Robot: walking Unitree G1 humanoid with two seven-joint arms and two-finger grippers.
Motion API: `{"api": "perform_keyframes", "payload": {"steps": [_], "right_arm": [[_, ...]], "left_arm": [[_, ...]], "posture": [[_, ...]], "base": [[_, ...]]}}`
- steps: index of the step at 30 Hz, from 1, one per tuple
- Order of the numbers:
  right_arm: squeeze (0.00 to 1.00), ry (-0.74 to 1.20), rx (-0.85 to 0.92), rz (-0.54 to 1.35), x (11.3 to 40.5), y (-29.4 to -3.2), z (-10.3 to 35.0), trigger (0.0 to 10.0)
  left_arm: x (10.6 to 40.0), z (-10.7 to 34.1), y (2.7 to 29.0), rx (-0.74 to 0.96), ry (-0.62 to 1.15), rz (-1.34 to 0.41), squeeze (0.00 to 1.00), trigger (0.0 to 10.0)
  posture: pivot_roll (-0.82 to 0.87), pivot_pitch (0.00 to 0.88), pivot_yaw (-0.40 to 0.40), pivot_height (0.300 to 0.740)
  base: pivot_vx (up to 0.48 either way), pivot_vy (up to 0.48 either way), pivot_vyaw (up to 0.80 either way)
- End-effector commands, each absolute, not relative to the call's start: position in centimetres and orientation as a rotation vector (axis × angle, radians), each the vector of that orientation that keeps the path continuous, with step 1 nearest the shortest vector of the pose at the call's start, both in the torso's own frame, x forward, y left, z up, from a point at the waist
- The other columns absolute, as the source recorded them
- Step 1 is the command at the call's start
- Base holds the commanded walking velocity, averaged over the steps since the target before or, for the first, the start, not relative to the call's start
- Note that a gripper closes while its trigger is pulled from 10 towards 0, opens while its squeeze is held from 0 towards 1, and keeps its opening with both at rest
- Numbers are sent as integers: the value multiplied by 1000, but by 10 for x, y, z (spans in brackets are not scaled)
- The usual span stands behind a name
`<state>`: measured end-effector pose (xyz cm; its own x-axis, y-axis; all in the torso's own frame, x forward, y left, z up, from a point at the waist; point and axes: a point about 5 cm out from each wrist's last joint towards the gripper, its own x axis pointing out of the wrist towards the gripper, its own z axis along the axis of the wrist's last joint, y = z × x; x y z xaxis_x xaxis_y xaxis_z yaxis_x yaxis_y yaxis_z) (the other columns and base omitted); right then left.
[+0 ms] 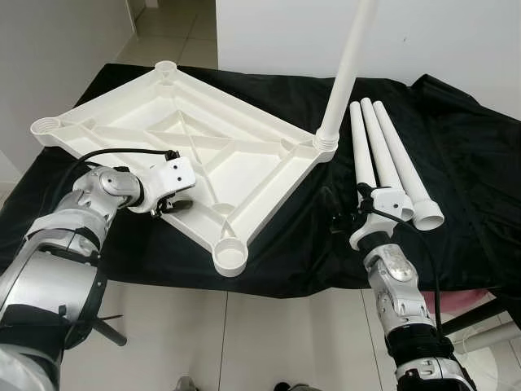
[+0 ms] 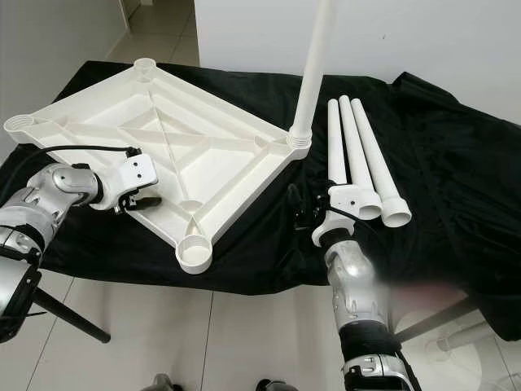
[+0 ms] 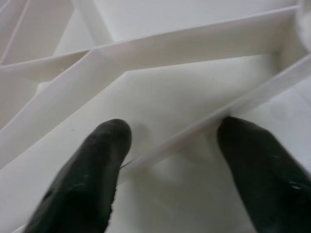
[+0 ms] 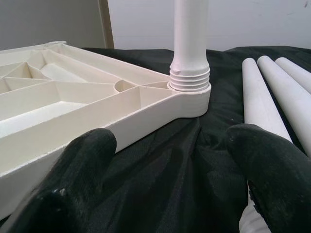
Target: Building children table
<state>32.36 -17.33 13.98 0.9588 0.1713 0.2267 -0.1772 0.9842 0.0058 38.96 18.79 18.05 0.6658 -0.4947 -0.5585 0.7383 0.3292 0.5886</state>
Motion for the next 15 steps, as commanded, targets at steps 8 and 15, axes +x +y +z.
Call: {"api": "perform_keyframes", "payload": {"steps": [8,15], "right_arm": [[0,-213,28,169,322,-174,137,10000],[0,-215,27,169,323,-174,137,10000]], "left_arm": [[390,174,192,962,310,-767,0,10000],[390,175,185,950,328,-824,0,10000]], "posture": [[6,112,-3,740],[4,114,-2,740]], "base": [[0,0,0],[0,0,0]]}}
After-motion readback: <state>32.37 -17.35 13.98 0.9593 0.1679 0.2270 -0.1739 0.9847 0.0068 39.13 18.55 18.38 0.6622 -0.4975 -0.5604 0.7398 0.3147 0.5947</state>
